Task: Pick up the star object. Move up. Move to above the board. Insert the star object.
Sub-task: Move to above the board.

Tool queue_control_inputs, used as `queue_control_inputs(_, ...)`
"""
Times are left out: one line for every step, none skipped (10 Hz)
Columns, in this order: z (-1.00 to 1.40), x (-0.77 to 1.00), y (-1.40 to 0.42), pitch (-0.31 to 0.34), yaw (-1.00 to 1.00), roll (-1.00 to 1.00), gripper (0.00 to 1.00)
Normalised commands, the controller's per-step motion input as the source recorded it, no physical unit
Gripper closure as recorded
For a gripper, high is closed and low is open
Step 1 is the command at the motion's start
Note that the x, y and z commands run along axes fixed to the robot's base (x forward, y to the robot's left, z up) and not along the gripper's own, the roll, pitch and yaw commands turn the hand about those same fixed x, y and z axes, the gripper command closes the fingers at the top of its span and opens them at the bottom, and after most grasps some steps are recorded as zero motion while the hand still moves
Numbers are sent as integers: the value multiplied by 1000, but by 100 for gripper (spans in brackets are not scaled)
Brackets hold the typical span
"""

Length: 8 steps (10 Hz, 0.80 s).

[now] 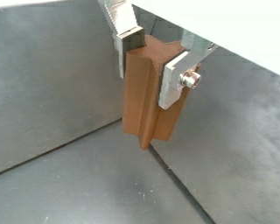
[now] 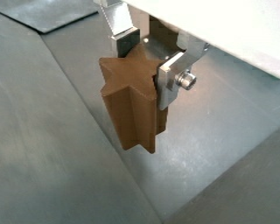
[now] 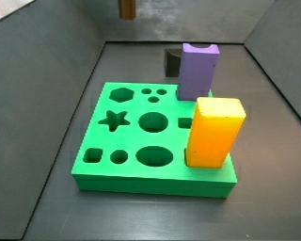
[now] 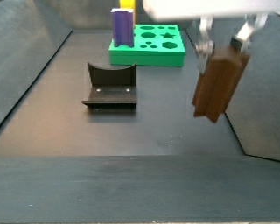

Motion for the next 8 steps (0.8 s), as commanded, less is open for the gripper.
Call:
queue_control_inputs(1000, 112, -66, 90, 56, 105, 100)
queue_control_inputs(941, 93, -55, 89, 51, 106, 100)
queue_control_inputs(741, 51, -40, 91, 45, 114, 100)
queue_control_inputs(590, 24, -31, 91, 45, 119, 100)
queue_control_inputs(439, 8, -27, 89, 43, 117, 100)
queue_control_inputs(237, 4, -21, 83, 37, 104, 100)
queue_control_inputs(204, 144, -1000, 151, -950, -328, 100)
queue_control_inputs(198, 146, -1000, 145, -915, -329, 100)
